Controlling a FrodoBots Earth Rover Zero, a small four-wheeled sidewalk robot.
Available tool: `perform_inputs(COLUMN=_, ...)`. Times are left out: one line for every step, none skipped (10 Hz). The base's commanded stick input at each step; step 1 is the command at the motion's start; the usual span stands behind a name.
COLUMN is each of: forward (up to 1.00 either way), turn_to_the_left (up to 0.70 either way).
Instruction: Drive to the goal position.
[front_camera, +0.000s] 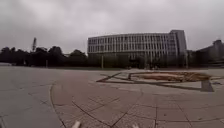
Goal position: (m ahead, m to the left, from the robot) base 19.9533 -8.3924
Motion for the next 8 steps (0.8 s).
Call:
perform_inputs(forward=0.00, turn_to_the_left=0.46)
perform_inputs(forward=0.00, turn_to_the_left=0.00)
perform_inputs(forward=0.00, turn_to_the_left=0.00)
perform_inputs(forward=0.00, turn_to_the_left=0.00)
perform_inputs(forward=0.00, turn_to_the_left=0.00)
perform_inputs(forward=0.00, turn_to_the_left=0.00)
perform_inputs(forward=0.00, turn_to_the_left=0.00)
perform_inputs(forward=0.00, turn_to_the_left=0.00)
